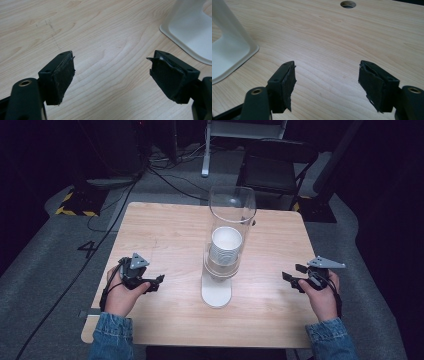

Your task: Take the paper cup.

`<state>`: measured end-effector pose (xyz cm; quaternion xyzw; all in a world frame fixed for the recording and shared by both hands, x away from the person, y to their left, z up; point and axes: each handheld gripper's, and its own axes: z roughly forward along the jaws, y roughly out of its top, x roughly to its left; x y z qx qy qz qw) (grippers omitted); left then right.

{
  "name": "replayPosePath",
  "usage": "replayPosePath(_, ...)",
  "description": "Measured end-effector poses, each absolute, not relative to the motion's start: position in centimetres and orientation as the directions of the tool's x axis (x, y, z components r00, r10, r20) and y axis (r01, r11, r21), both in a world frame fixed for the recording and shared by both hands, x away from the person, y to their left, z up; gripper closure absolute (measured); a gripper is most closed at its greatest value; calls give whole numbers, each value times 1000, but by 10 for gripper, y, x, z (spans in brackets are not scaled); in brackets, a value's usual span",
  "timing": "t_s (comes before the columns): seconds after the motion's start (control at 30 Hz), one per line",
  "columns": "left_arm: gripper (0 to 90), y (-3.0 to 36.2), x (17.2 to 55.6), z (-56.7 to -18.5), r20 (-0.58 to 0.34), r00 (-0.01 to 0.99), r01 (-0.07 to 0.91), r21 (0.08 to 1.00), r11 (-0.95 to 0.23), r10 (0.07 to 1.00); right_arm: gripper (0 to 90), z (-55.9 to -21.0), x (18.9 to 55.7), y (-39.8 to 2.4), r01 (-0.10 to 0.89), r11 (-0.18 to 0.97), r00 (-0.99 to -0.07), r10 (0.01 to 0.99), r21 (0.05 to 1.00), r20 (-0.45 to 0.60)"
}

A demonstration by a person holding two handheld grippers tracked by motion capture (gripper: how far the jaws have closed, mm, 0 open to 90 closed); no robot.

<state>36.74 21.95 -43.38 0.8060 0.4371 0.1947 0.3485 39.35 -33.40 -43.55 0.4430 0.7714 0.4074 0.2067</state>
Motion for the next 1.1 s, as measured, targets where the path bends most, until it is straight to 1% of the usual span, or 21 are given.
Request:
replayPosePath(0.17,193,224,370,-432,1,527,575,737,-357,850,297,-436,390,-337,502,271,-520,853,821,37)
replayPosePath(0.6,185,218,375,-428,-1,549,569,733,-373,836,276,-435,384,-336,482,247,-535,843,840,59)
replayPosePath(1.0,184,216,375,-428,-6,562,567,731,-380,827,266,-431,382,-333,474,255,-552,832,843,58)
replayPosePath(1.1,166,217,375,-428,-12,568,571,726,-384,823,258,-429,383,-330,473,257,-562,824,843,65)
